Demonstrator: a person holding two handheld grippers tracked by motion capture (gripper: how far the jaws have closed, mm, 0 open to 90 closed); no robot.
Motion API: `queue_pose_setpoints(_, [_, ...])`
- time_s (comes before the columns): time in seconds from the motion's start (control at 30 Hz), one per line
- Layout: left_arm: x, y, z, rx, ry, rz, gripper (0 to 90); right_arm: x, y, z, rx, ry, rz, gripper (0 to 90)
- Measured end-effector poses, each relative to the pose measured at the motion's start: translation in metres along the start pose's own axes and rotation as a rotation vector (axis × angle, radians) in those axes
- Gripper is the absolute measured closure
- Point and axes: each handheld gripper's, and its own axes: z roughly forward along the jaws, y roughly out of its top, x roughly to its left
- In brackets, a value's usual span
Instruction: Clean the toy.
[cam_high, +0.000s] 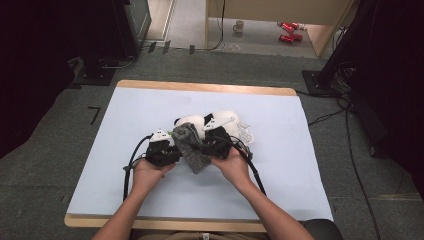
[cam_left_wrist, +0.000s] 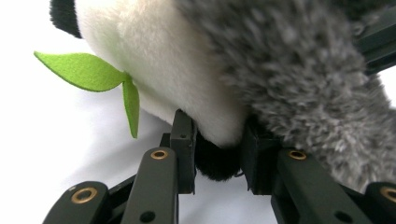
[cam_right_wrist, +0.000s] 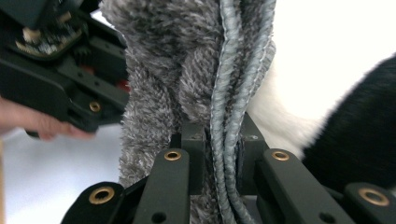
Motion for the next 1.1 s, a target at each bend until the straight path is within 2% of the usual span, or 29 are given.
queue_pose_setpoints(0.07, [0.006, 0.0, 0.0, 0.003, 0.003, -0.012, 70.1, 0.0, -0.001, -0.002, 0.013, -0.042, -0.024, 79.1])
queue_pose_setpoints(0.1, [0.009, 0.001, -0.001, 0.004, 0.005, -0.018, 70.2, -0.002, -0.001, -0.004, 0.021, -0.056, -0.022, 79.0])
queue_pose_setpoints(0.17, [0.014, 0.002, -0.001, 0.0, -0.018, -0.035, 70.2, -0.009, -0.003, -0.009, 0.024, -0.084, -0.013, 79.2])
queue_pose_setpoints(0.23, [0.014, 0.004, 0.0, -0.006, -0.027, -0.025, 70.2, -0.017, -0.004, -0.016, 0.013, -0.08, 0.032, 79.6])
queue_pose_setpoints(0.3, [0.013, 0.006, 0.001, 0.0, -0.026, -0.011, 70.3, -0.023, -0.005, -0.022, 0.005, -0.09, 0.048, 79.7])
queue_pose_setpoints(0.5, [0.018, 0.014, 0.003, 0.018, -0.038, -0.02, 70.1, -0.04, -0.009, -0.045, -0.04, -0.096, 0.118, 79.8])
queue_pose_setpoints(0.57, [0.019, 0.016, 0.005, 0.022, -0.038, -0.018, 70.1, -0.047, -0.012, -0.054, -0.056, -0.113, 0.139, 79.8])
queue_pose_setpoints(0.7, [0.023, 0.019, 0.007, 0.029, -0.044, -0.024, 70.0, -0.061, -0.019, -0.072, -0.073, -0.18, 0.167, 79.4])
queue_pose_setpoints(0.8, [0.026, 0.021, 0.008, 0.036, -0.047, -0.045, 70.0, -0.074, -0.028, -0.087, -0.076, -0.254, 0.211, 79.4])
queue_pose_setpoints(0.87, [0.026, 0.022, 0.009, 0.039, -0.049, -0.042, 70.0, -0.084, -0.036, -0.092, -0.075, -0.286, 0.241, 79.4])
queue_pose_setpoints(1.0, [0.026, 0.022, 0.009, 0.041, -0.046, -0.043, 70.0, -0.092, -0.045, -0.092, -0.078, -0.264, 0.286, 79.5])
queue_pose_setpoints(1.1, [0.028, 0.022, 0.008, 0.038, -0.057, -0.072, 69.9, -0.09, -0.04, -0.097, -0.107, -0.235, 0.279, 79.6])
